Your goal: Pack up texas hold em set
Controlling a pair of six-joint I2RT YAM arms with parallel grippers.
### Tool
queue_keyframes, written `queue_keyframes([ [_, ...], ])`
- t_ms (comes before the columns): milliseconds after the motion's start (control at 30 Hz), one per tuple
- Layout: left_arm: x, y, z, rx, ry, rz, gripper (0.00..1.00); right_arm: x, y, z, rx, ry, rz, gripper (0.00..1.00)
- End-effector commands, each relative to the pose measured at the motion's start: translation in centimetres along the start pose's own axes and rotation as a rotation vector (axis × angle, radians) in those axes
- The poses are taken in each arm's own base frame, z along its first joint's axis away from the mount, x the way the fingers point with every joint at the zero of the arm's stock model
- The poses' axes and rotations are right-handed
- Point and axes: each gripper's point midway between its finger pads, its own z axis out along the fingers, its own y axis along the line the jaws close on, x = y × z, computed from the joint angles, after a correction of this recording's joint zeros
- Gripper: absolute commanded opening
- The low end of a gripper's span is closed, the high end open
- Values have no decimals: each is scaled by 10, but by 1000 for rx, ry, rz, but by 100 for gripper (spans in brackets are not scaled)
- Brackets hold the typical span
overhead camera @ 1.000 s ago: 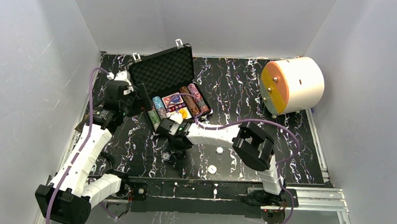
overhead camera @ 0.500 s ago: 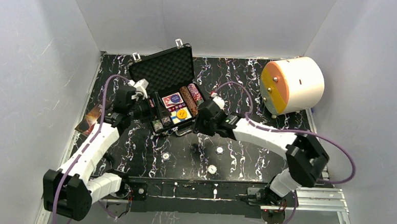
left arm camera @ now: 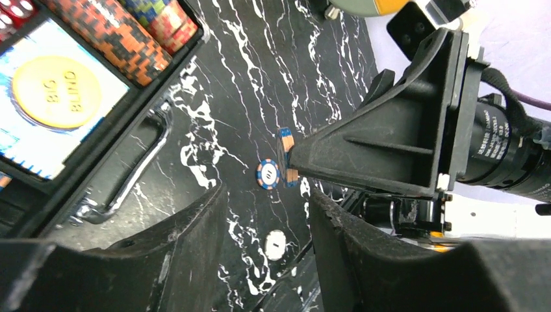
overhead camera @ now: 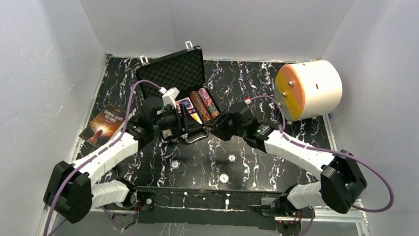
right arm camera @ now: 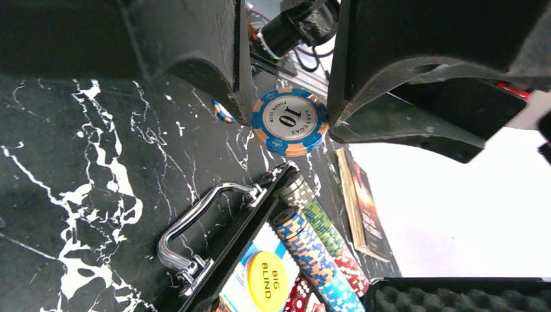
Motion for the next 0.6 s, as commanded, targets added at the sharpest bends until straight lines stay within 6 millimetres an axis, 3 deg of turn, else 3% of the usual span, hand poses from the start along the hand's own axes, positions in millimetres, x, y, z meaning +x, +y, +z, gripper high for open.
queue_keyframes([
  [0,-6,-24,1,94,-58,30,47,-5,35,-15,-132,30,110,47],
  [300,-6,-33,13,123,-60,58,51,-2,42,-13,-147,67,133,48],
  [567,-7,-24,25,62,-56,63,35,2,43,-11,-158,92,139,49],
])
